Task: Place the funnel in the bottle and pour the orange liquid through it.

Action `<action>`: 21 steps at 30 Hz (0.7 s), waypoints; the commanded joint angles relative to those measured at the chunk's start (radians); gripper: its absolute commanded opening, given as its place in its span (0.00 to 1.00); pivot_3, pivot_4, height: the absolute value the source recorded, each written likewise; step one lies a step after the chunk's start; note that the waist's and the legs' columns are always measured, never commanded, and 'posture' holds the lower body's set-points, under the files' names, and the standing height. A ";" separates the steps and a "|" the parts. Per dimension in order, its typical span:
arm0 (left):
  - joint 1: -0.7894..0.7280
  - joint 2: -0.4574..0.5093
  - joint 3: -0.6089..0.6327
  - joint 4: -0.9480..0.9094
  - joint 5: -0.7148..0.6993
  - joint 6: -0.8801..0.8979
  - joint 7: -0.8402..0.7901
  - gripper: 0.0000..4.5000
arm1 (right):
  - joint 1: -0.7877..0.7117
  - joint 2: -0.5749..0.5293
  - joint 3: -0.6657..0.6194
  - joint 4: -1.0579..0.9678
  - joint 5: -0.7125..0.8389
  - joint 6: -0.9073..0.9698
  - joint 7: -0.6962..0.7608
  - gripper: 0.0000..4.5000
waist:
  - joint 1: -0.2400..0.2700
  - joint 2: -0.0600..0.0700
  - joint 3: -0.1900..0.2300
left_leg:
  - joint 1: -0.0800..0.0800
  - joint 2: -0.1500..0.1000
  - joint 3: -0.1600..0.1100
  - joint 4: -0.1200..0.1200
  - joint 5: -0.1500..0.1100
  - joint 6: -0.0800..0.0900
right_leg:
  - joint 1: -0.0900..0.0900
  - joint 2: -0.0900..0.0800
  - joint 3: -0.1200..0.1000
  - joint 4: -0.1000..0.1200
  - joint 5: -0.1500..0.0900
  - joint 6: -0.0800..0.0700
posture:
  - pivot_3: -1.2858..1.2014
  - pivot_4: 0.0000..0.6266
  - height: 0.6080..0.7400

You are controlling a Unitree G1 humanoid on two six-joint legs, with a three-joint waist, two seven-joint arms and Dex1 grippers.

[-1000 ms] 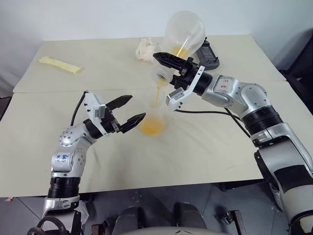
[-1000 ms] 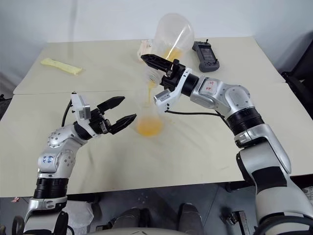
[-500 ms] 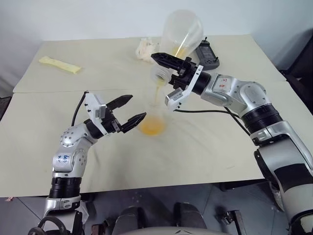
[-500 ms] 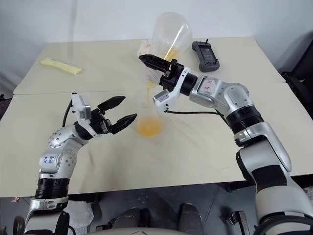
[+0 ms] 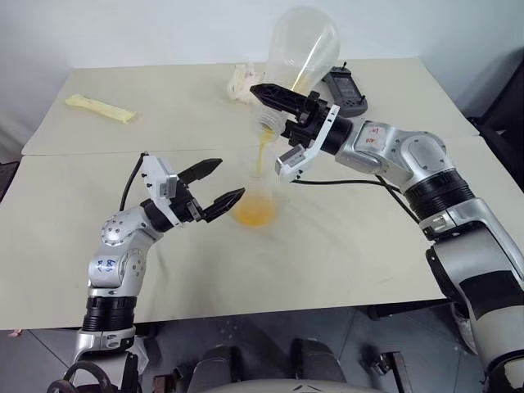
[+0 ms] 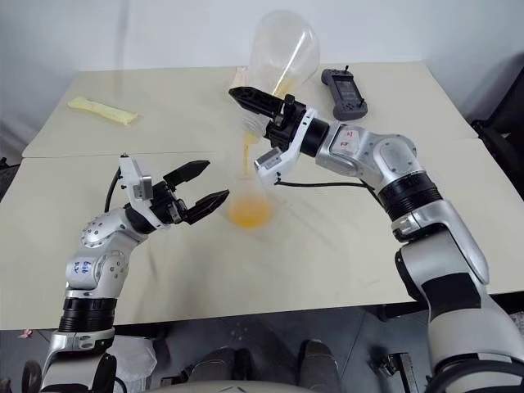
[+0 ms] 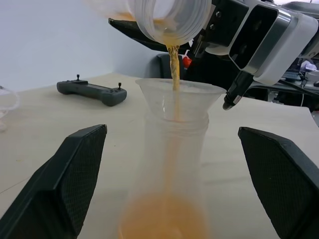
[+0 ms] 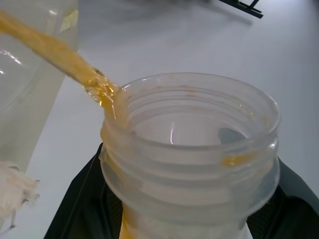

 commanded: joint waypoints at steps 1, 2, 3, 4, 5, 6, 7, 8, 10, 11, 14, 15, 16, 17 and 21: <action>-0.020 -0.003 0.001 -0.003 0.004 -0.023 -0.003 1.00 | -0.040 -0.016 0.002 -0.005 -0.002 -0.004 -0.023 0.57 | 0.000 0.000 0.000 | 0.000 0.000 0.000 0.000 0.000 0.000 | 0.000 0.000 0.000 0.000 0.000 0.000 | 0.52 0.24 1.00; -0.020 -0.003 0.001 -0.003 0.004 -0.023 -0.004 1.00 | -0.042 -0.016 0.003 -0.003 -0.004 -0.006 -0.026 0.57 | 0.000 0.000 0.000 | 0.000 0.000 0.000 0.000 0.000 0.000 | 0.000 0.000 0.000 0.000 0.000 0.000 | 0.52 0.24 1.00; -0.021 -0.002 0.001 -0.003 0.004 -0.023 -0.005 1.00 | -0.043 -0.016 0.004 -0.002 -0.007 -0.006 -0.029 0.57 | -0.001 0.000 0.000 | 0.000 0.000 0.000 0.000 0.000 0.000 | 0.000 0.000 0.000 0.000 0.000 0.000 | 0.52 0.24 1.00; -0.021 -0.002 0.001 -0.003 0.003 -0.023 -0.005 1.00 | -0.043 -0.017 0.004 -0.001 -0.008 -0.007 -0.031 0.57 | -0.001 0.000 0.000 | 0.000 0.000 0.000 0.000 0.000 0.000 | 0.000 0.000 0.000 0.000 0.000 0.000 | 0.52 0.24 1.00; -0.021 -0.002 0.001 -0.003 0.003 -0.024 -0.005 1.00 | -0.043 -0.017 0.004 -0.001 -0.009 -0.007 -0.033 0.57 | -0.001 0.000 0.000 | 0.000 0.000 0.000 0.000 0.000 0.000 | 0.000 0.000 0.000 0.000 0.000 0.000 | 0.52 0.24 1.00; -0.022 -0.002 0.000 -0.001 0.003 -0.024 -0.006 1.00 | -0.044 -0.017 0.004 0.000 -0.012 -0.007 -0.037 0.57 | -0.001 0.000 0.000 | 0.000 0.000 0.000 0.000 0.000 0.000 | 0.000 0.000 0.000 0.000 0.000 0.000 | 0.52 0.24 1.00; -0.023 -0.002 0.000 0.000 0.003 -0.024 -0.007 1.00 | -0.045 -0.018 0.005 0.002 -0.014 -0.006 -0.040 0.57 | -0.001 0.000 0.000 | 0.000 0.000 0.000 0.000 0.000 0.000 | 0.000 0.000 0.000 0.000 0.000 0.000 | 0.52 0.24 1.00; -0.024 -0.001 0.001 0.001 0.003 -0.024 -0.008 1.00 | -0.047 -0.018 0.006 0.004 -0.015 -0.005 -0.042 0.57 | 0.000 0.000 0.000 | 0.000 0.000 0.000 0.000 0.000 0.000 | 0.000 0.000 0.000 0.000 0.000 0.000 | 0.52 0.24 1.00; -0.025 0.000 0.001 0.002 0.002 -0.023 -0.009 1.00 | -0.048 -0.022 0.007 0.001 -0.024 -0.001 -0.052 0.57 | 0.000 0.000 0.000 | 0.000 0.000 0.000 0.000 0.000 0.000 | 0.000 0.000 0.000 0.000 0.000 0.000 | 0.52 0.24 1.00; -0.026 0.001 0.001 0.003 0.002 -0.023 -0.011 1.00 | -0.048 -0.023 0.005 0.002 -0.020 -0.003 -0.050 0.57 | 0.000 0.000 0.000 | 0.000 0.000 0.000 0.000 0.000 0.000 | 0.000 0.000 0.000 0.000 0.000 0.000 | 0.52 0.24 1.00; -0.029 0.001 0.001 0.005 0.002 -0.023 -0.013 1.00 | -0.047 -0.025 0.006 -0.002 -0.024 -0.002 -0.054 0.57 | 0.000 0.000 0.000 | 0.000 0.000 0.000 0.000 0.000 0.000 | 0.000 0.000 0.000 0.000 0.000 0.000 | 0.52 0.24 1.00; -0.029 0.001 0.001 0.005 0.002 -0.022 -0.013 1.00 | -0.046 -0.027 0.006 -0.005 -0.026 -0.002 -0.057 0.57 | 0.000 0.000 0.000 | 0.000 0.000 0.000 0.000 0.000 0.000 | 0.000 0.000 0.000 0.000 0.000 0.000 | 0.52 0.24 1.00; -0.030 0.001 0.001 0.006 0.002 -0.022 -0.014 1.00 | -0.046 -0.027 0.006 -0.006 -0.028 -0.002 -0.059 0.57 | 0.000 0.000 0.000 | 0.000 0.000 0.000 0.000 0.000 0.000 | 0.000 0.000 0.000 0.000 0.000 0.000 | 0.52 0.24 1.00; -0.031 0.001 0.001 0.006 0.002 -0.022 -0.015 1.00 | -0.046 -0.027 0.005 -0.006 -0.028 -0.001 -0.060 0.57 | 0.000 0.000 0.000 | 0.000 0.000 0.000 0.000 0.000 0.000 | 0.000 0.000 0.000 0.000 0.000 0.000 | 0.52 0.24 1.00; -0.033 0.001 0.001 0.007 0.003 -0.021 -0.017 1.00 | -0.046 -0.029 0.005 -0.010 -0.035 0.001 -0.068 0.57 | -0.001 0.000 0.000 | 0.000 0.000 0.000 0.000 0.000 0.000 | 0.000 0.000 0.000 0.000 0.000 0.000 | 0.52 0.24 1.00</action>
